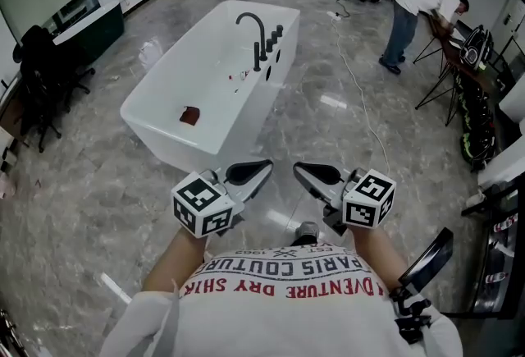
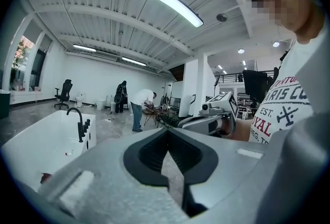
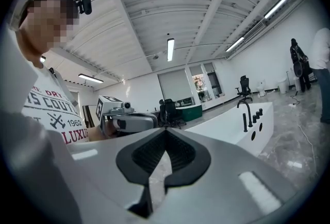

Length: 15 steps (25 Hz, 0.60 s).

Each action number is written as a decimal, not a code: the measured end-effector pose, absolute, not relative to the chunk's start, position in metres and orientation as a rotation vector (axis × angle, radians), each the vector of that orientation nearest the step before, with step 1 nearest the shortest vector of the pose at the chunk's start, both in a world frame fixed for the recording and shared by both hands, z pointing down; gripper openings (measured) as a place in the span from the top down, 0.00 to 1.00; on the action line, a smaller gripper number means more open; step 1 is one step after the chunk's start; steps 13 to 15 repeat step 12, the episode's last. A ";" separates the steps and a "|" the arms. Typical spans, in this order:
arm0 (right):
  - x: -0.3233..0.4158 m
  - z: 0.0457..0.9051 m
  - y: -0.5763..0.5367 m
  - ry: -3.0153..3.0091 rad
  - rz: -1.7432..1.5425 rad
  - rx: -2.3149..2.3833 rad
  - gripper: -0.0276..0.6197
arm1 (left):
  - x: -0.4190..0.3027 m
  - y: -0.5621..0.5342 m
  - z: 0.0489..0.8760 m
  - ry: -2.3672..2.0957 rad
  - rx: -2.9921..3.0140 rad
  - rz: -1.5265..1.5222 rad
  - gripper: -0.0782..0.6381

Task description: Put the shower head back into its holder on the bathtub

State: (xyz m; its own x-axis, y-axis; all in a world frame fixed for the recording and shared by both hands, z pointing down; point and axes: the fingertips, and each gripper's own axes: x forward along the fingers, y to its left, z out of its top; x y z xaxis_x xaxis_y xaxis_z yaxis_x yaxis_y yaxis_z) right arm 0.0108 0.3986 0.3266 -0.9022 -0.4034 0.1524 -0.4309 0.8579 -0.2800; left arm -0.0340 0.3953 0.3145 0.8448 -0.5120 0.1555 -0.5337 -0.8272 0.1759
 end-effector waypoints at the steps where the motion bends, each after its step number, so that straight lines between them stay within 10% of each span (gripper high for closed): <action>1: 0.012 0.327 0.400 -2.942 0.474 0.667 0.95 | -0.033 0.396 0.315 -0.803 2.810 0.148 0.89; 15: 0.026 0.332 0.412 -2.920 0.465 0.735 0.95 | -0.020 0.406 0.319 -0.742 2.829 0.140 0.89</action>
